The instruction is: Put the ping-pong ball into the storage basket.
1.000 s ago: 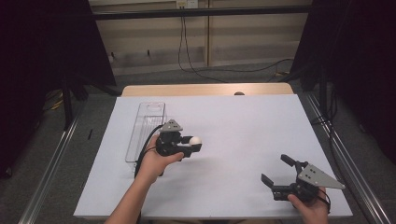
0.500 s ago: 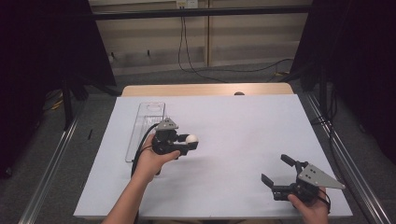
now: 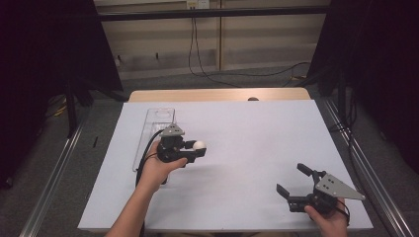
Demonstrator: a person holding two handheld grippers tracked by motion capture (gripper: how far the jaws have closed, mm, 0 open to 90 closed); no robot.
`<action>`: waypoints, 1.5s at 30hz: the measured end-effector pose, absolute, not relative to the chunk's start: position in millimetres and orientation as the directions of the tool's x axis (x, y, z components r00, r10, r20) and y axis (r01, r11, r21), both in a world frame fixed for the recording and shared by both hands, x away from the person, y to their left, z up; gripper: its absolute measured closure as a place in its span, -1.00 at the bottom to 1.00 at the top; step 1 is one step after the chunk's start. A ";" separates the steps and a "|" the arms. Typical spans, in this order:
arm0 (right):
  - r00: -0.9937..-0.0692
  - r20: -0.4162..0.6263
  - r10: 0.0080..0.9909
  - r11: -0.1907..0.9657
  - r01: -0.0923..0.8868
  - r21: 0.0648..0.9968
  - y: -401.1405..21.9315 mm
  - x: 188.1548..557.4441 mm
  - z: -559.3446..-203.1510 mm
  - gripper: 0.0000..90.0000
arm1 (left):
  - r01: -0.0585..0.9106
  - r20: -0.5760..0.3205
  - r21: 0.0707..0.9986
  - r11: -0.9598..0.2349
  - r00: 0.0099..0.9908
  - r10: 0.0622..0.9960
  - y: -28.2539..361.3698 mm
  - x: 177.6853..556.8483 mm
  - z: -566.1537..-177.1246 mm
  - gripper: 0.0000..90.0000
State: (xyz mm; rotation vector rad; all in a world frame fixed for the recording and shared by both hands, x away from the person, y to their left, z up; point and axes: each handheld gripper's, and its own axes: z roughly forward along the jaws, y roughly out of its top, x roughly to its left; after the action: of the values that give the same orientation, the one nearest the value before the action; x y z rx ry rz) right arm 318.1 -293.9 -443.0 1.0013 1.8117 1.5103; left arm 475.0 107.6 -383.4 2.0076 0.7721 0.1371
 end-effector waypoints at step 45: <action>-0.556 0.029 0.830 0.087 0.180 0.980 -294.0 318.6 -443.2 -0.97 | 0.481 -0.197 0.818 -0.315 0.749 0.633 143.6 479.5 -373.8 0.14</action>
State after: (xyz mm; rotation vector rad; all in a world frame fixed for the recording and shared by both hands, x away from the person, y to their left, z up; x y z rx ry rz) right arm 318.6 -294.0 -443.2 0.9945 1.8118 1.5055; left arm 479.5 143.6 -373.8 1.9754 0.8448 0.1958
